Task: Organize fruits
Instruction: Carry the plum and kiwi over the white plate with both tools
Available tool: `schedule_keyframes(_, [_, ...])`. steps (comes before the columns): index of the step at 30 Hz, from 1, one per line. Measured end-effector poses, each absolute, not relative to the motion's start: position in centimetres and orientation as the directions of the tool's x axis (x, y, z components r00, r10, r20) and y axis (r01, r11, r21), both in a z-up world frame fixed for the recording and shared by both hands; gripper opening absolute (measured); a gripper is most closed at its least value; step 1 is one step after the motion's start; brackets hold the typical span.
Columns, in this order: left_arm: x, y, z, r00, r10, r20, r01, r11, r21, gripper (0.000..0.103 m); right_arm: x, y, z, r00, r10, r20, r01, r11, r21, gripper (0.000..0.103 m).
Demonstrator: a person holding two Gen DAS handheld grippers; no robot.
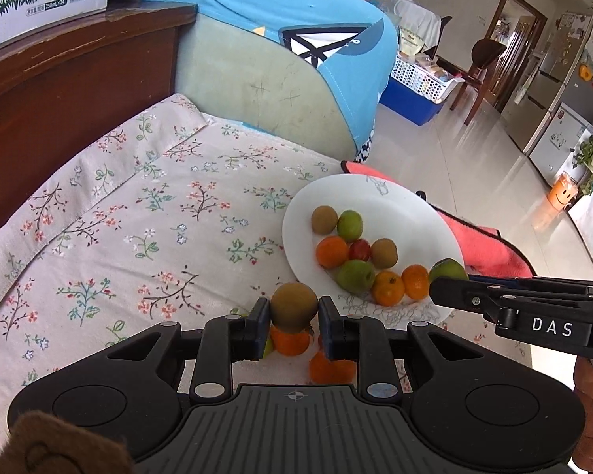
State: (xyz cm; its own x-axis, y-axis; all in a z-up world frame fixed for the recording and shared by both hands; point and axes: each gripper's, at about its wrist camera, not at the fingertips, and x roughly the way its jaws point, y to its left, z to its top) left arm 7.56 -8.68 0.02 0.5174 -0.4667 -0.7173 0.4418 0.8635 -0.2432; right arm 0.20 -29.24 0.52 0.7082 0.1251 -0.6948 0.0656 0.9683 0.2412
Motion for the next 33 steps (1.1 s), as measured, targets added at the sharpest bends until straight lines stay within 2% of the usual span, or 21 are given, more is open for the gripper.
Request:
schedule_keyframes(9, [10.2, -12.3, 0.4, 0.516, -0.507, -0.69, 0.451, 0.846, -0.284, 0.024, 0.9, -33.0, 1.7, 0.746, 0.039, -0.665, 0.204, 0.937, 0.284, 0.028])
schedule_keyframes(18, [12.3, -16.3, -0.7, 0.512, -0.532, -0.674, 0.493, 0.825, -0.276, 0.024, 1.8, -34.8, 0.5, 0.72, -0.029, -0.694, 0.296, 0.916, 0.269, 0.028])
schedule_keyframes(33, [14.9, -20.2, -2.9, 0.468, -0.561, -0.682, 0.519, 0.8, -0.302, 0.024, 3.5, -37.0, -2.4, 0.678, -0.047, -0.733, 0.398, 0.862, 0.313, 0.028])
